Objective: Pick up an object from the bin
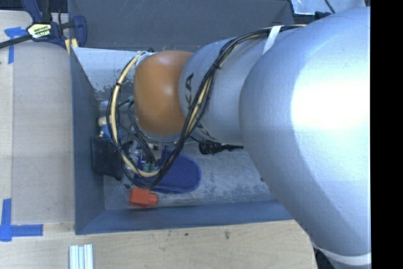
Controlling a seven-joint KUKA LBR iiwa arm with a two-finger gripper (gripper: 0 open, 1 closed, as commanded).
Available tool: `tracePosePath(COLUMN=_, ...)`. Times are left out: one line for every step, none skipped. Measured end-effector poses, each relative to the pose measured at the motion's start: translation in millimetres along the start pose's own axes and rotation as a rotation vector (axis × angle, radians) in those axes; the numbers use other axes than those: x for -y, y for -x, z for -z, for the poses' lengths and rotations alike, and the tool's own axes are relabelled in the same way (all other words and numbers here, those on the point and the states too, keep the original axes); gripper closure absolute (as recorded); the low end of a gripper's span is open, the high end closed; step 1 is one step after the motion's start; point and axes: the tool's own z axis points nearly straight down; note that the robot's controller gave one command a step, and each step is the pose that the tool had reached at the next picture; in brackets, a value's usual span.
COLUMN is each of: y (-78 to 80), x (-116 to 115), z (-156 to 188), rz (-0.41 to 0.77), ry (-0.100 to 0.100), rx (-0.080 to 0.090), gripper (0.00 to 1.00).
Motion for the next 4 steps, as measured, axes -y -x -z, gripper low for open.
tracePosePath(y=-9.6, x=-19.3, z=-33.1, rz=-0.287, ry=-0.005, rx=-0.005, gripper=0.00)
tracePosePath(y=-9.1, x=-19.1, z=-33.0, rz=-0.286, ry=-0.005, rx=-0.004, gripper=0.00)
tracePosePath(y=-8.4, x=-19.2, z=-32.7, rz=-0.286, ry=-0.005, rx=-0.003, gripper=1.00)
tracePosePath(y=-6.4, x=-19.4, z=16.9, rz=-0.285, ry=0.000, rx=0.001, gripper=1.00)
